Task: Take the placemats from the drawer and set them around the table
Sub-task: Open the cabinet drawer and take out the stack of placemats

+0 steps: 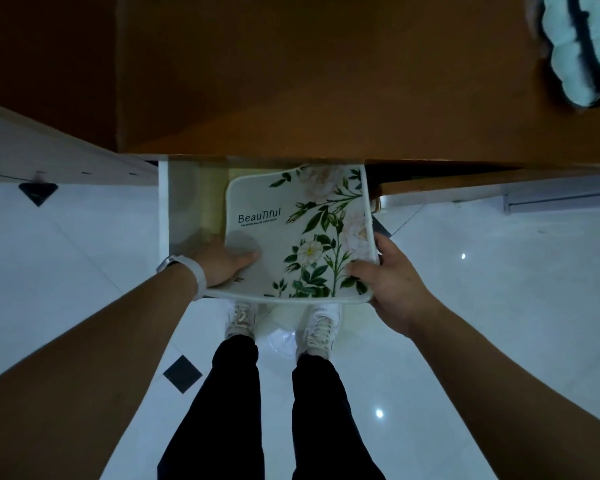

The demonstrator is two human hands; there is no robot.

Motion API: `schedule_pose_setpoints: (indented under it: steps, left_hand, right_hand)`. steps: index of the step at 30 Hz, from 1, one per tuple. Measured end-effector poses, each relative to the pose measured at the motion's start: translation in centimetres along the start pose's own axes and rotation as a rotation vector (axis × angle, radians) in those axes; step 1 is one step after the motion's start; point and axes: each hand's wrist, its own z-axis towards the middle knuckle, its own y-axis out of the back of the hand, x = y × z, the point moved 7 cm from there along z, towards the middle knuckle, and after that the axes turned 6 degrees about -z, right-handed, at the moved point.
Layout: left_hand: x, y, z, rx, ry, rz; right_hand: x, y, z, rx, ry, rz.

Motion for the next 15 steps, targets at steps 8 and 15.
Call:
schedule_pose_setpoints:
  steps: [8,15]
  left_hand:
    - [1.1,0.5,1.7,-0.017,0.037,-0.18]
    - [1.8,0.5,-0.4,-0.222,-0.044,-0.487]
  right_hand:
    - [-1.2,1.9,0.8,-0.035,0.046,-0.204]
    - [-0.3,2.1,0.9,-0.141,0.035,-0.383]
